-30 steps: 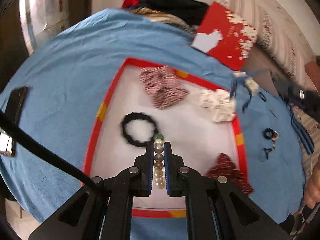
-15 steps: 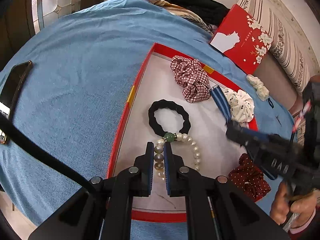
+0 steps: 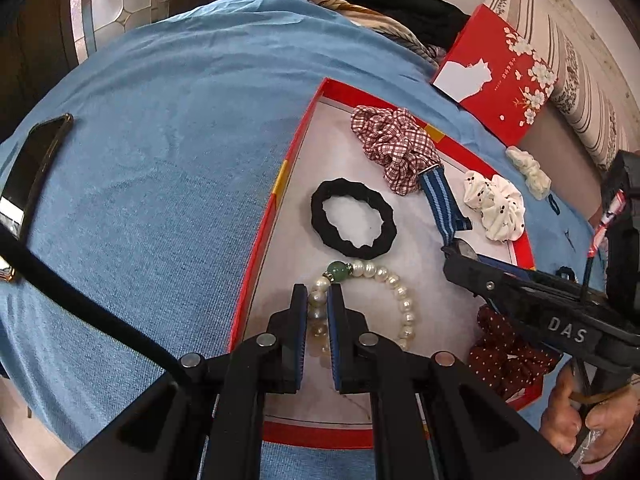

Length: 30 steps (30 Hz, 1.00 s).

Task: Organize jewelry
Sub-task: 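Open both tools to drop the bracelet and watch into the tray, then move both open tools back over the remaining jewelry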

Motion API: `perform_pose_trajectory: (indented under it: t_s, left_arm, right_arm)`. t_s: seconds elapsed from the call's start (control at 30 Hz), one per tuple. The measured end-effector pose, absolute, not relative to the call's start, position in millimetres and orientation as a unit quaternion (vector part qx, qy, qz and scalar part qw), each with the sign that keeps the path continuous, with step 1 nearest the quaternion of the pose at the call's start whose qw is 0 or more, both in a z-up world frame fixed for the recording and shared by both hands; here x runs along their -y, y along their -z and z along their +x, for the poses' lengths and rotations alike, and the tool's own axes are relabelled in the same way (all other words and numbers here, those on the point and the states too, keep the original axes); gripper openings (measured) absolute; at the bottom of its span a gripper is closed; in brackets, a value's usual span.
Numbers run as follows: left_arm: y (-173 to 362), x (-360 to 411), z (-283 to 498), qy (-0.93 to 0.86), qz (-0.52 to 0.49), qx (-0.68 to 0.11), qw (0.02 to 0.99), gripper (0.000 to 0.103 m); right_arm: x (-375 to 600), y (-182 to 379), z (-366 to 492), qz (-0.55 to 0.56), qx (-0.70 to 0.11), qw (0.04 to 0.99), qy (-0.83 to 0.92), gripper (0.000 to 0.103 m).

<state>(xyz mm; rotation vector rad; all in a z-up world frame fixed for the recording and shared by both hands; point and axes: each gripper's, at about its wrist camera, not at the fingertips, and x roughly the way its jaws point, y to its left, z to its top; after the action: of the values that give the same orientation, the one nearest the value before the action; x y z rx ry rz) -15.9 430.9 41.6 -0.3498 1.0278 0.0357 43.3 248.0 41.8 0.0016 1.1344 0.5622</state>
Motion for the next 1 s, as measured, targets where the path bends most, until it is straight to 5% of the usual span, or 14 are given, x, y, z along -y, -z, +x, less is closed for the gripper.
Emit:
perform_pose_trajectory:
  t_s: [0.3,0.47,0.57,1.0]
  left_arm:
    - [-65.0,-428.9,-31.7,-0.015,-0.192,-0.46,0.867,0.011]
    - [-95.0,-434.6,-62.0,-0.056,-0.213,-0.426,0.878,0.039]
    - [-108.0,-435.4,-85.0,-0.077,-0.218,-0.408,0.883,0.045]
    - [-122.5,-327.4,-124.3,-0.037,-0.126,-0.418,0.899,0.05]
  right_arm:
    - [-250.1,-42.4,48.3,0.0,-0.525,0.812,-0.256,0.047]
    - [-217.4,-79.8,48.4,0.041,-0.5,0.826,-0.258,0.054]
    - [-184.6,-103.5,37.8,0.038,-0.475,0.844,-0.248,0.057]
    - [-2.4,-82.8,-58.1,-0.004,-0.469,0.874,-0.124,0.059]
